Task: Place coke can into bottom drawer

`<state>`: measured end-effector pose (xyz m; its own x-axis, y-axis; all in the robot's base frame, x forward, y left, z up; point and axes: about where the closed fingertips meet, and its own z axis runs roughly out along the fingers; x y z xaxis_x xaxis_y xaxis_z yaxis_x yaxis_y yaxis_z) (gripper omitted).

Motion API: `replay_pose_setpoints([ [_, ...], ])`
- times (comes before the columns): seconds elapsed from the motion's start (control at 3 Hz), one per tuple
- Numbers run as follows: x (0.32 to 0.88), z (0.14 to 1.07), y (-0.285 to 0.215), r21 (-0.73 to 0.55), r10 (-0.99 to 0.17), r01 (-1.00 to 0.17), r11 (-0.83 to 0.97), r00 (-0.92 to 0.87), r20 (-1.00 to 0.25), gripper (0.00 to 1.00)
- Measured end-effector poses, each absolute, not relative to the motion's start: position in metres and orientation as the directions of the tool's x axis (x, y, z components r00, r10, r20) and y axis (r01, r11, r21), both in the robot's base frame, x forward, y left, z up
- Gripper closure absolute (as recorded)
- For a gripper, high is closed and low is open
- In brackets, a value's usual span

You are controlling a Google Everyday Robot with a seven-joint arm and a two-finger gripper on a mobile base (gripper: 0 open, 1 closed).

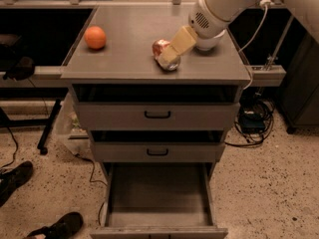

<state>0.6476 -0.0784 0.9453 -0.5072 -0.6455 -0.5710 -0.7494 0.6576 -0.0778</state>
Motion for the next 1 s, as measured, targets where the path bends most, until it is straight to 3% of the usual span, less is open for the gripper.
replay_pose_setpoints([
  [0.67,0.7,0.922,-0.008,-0.014,-0.579,-0.737,0.676,-0.52,-0.628,0.0],
  [1.0,0.7,0.922,-0.008,-0.013,-0.579,-0.737,0.676,-0.52,-0.628,0.0],
])
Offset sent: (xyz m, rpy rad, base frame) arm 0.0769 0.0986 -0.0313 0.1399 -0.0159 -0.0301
